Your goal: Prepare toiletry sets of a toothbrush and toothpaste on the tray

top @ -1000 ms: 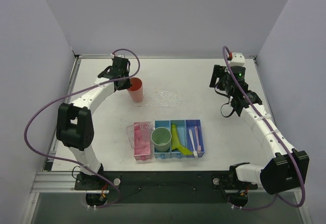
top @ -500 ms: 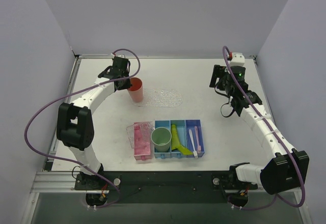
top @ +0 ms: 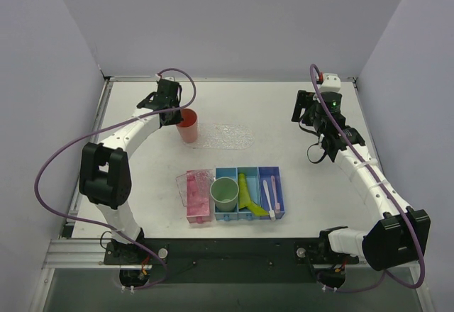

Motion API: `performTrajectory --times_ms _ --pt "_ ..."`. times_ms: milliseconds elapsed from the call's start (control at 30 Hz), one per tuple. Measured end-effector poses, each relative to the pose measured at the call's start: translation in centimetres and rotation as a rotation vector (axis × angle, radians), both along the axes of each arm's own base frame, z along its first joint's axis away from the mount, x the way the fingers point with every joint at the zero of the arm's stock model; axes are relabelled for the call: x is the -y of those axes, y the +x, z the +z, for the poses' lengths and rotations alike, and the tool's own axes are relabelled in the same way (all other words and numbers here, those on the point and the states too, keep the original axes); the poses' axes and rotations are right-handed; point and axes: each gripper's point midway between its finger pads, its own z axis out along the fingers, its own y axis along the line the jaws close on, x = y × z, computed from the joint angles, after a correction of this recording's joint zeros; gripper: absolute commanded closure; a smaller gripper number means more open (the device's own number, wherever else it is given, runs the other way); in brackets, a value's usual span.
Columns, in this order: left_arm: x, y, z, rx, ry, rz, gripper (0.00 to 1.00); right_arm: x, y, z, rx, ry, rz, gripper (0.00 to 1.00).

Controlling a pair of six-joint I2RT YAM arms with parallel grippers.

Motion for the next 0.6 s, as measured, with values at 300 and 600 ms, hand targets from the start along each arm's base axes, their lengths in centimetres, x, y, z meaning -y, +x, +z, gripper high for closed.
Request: performTrajectory --times_ms 300,600 --pt "0.02 0.08 -0.27 -0.004 0.001 0.0 1.0 0.0 0.0 0.0 0.0 0.0 0.0 0.28" --pt "0.01 0.08 -0.27 -0.004 0.002 0.0 0.74 0.0 0.0 0.0 0.0 0.0 0.0 0.28"
